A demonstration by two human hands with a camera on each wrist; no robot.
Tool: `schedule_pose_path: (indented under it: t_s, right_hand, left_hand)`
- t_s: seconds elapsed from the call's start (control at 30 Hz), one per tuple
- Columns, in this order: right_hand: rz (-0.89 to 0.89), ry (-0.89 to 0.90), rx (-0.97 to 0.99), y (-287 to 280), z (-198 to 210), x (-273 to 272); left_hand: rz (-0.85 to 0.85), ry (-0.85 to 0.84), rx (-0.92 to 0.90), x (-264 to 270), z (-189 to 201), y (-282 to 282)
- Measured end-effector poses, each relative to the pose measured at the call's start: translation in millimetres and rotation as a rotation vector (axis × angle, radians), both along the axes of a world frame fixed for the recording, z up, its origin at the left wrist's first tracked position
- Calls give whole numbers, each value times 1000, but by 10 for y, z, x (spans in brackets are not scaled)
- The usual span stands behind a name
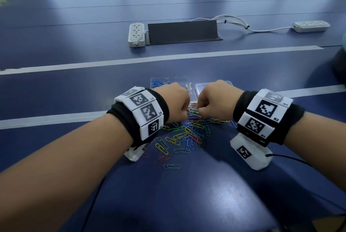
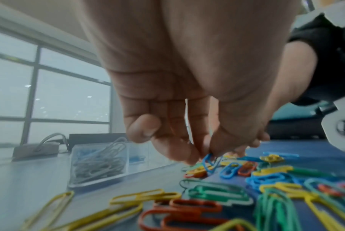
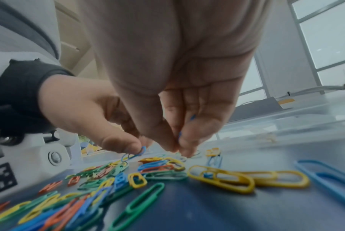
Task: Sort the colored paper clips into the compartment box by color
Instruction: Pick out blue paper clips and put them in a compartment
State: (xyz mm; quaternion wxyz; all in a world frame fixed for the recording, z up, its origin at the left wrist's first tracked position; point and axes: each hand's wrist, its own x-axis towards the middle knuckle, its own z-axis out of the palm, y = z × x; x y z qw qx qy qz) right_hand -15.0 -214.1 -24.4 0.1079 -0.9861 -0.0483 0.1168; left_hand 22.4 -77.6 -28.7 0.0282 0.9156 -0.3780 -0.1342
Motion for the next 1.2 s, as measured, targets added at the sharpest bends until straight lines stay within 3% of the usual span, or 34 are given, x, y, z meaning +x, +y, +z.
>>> schedule_pose_path:
  t_s: [0.17, 0.53, 0.73, 0.83, 1.0, 1.07, 1.2]
  right_hand:
    - [74, -8, 56, -13, -23, -3]
    - [131, 10, -26, 134, -67, 52]
    - [-38, 205, 191, -25, -22, 20]
    - [-178, 348, 391, -104, -61, -38]
    - [-358, 403, 682, -79, -40, -136]
    - [-298, 386, 601, -61, -67, -181]
    - [3, 255, 84, 10, -110, -293]
  left_hand:
    - [78, 39, -136, 22, 34, 69]
    - [178, 201, -170, -59, 56, 175]
    - [176, 250, -124, -127, 32, 68]
    - [109, 170, -107, -135, -9, 61]
    - [11, 85, -15, -137, -39, 2]
    - [7, 79, -15, -148, -33, -14]
    - [17, 88, -17, -161, -31, 2]
